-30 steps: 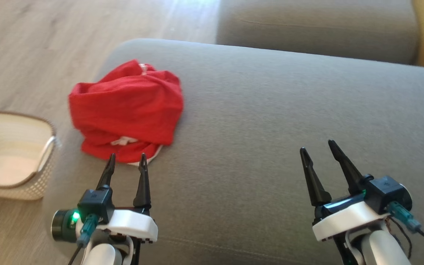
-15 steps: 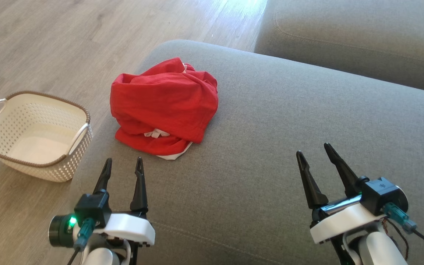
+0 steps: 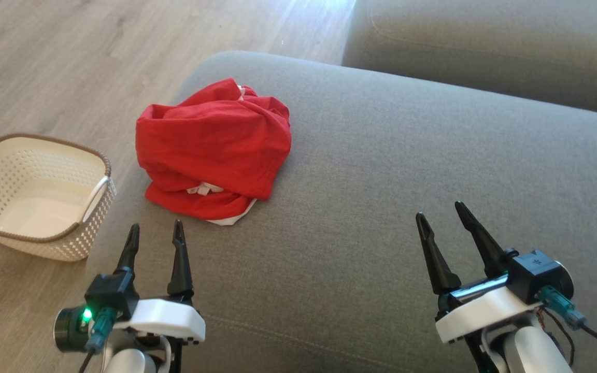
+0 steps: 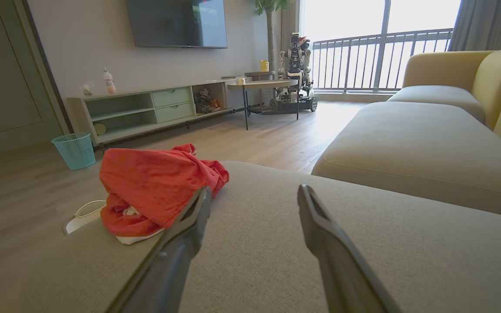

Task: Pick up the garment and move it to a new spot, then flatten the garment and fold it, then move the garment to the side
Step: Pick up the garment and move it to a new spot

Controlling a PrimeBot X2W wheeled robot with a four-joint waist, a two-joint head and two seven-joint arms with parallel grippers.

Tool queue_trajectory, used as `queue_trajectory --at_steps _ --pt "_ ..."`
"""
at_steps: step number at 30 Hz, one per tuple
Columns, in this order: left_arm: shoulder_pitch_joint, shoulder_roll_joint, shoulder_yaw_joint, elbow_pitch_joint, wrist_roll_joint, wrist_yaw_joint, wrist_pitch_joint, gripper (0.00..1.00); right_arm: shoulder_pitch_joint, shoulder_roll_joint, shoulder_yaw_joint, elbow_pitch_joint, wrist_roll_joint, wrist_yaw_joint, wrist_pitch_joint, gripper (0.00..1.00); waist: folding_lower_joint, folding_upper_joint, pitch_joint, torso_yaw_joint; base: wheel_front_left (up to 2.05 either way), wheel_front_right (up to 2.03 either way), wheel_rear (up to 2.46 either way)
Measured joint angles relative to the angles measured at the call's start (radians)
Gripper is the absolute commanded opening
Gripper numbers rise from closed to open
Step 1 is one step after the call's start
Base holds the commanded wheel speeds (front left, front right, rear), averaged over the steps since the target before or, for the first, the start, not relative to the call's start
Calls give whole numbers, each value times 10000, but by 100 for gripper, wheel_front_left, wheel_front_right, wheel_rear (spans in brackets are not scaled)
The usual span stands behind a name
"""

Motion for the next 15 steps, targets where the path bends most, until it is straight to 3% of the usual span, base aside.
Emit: queue_trajectory --at_steps 5,10,15 --pt "-337 -29 242 153 -109 -242 -19 100 -67 -2 6 -249 -209 0 69 100 0 0 539 -291 0 0 0" --pt "-1108 38 328 894 -167 -838 -40 100 -256 -4 -42 -435 -410 0 199 100 0 0 1053 -561 0 0 0" --pt "-2844 460 479 2092 -198 -1187 322 100 -755 -10 -127 -775 -723 0 374 100 0 0 1862 -928 0 0 0"
